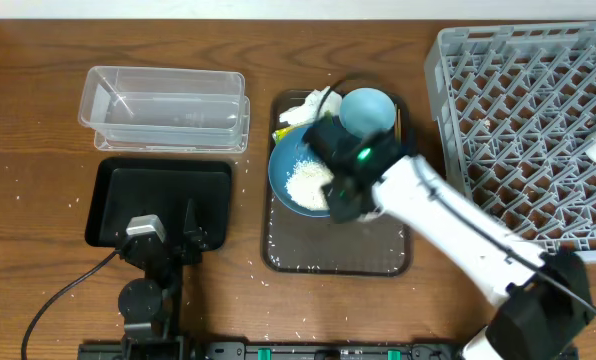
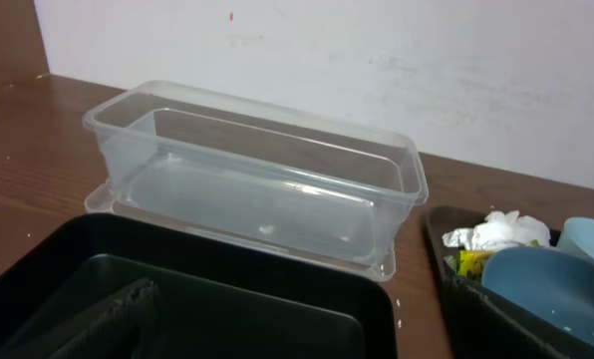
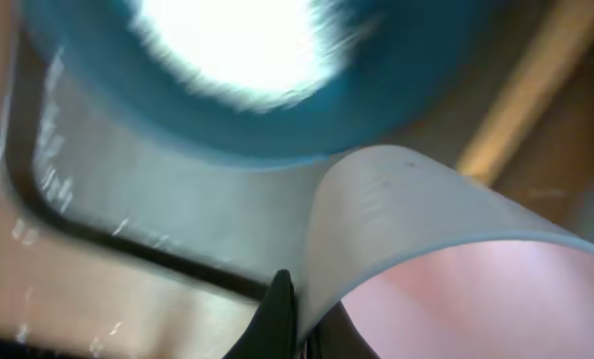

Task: Sort waste into correct bins and load items into the dishwasher rack
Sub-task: 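Grasp the pink cup with the right gripper and lift, then carry the pink cup into the rack and release it upright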

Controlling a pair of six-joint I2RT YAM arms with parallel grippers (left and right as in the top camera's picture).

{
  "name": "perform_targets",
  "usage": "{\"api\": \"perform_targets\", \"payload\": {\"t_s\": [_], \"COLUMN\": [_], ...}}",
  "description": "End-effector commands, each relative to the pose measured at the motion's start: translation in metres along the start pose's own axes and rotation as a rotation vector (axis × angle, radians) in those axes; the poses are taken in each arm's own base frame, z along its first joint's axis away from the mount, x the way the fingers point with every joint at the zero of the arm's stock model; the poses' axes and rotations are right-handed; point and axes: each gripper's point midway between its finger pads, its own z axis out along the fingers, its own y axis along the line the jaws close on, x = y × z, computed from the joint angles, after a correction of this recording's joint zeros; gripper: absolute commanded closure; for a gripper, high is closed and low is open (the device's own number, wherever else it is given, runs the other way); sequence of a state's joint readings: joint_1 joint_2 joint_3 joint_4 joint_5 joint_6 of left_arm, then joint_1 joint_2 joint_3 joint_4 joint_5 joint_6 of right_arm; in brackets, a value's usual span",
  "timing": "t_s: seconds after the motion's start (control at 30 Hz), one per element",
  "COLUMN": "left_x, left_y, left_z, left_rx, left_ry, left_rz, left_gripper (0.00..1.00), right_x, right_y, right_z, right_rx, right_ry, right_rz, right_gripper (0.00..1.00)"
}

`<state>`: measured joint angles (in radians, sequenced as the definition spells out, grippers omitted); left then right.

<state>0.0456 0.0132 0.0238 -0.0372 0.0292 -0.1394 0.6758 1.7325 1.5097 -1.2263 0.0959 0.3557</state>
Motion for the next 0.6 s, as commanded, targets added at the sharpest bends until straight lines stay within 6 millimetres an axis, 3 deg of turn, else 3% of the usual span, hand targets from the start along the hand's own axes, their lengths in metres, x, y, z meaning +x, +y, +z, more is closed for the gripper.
{"api": "perform_targets", "payload": {"t_s": [0.0, 0.13, 0.3, 0.43, 0.57], "left_x": [0.016, 0.016, 0.016, 0.016, 0.016], "left_y": [0.009, 0.009, 0.009, 0.009, 0.009], "left_z": [0.001, 0.001, 0.001, 0.001, 0.001], "left_rx": [-0.038, -0.038, -0.038, -0.038, -0.038], "left_ry": [0.044, 0.044, 0.044, 0.044, 0.044], "left_rz": [-0.01, -0.01, -0.01, -0.01, -0.01], "left_gripper": [0.08, 0.08, 0.08, 0.08, 0.08], "right_x": [-0.041, -0.069, -0.096, -0.119, -0.125], "right_y": [-0.068, -0.137, -0.228, -0.284, -0.33], "right_z": [-0.039, -0.064, -0.076, -0.094, -0.108], "right_rx": [0.129, 0.157, 0.097, -0.058, -0.183], "right_ry": [-0.149, -0.253, -0.415, -0.604, -0.747], "right_rz": [0.145, 0.265, 0.46, 0.518, 0.561], "right_gripper": [0.99, 0.99, 0.99, 0.99, 0.99]}}
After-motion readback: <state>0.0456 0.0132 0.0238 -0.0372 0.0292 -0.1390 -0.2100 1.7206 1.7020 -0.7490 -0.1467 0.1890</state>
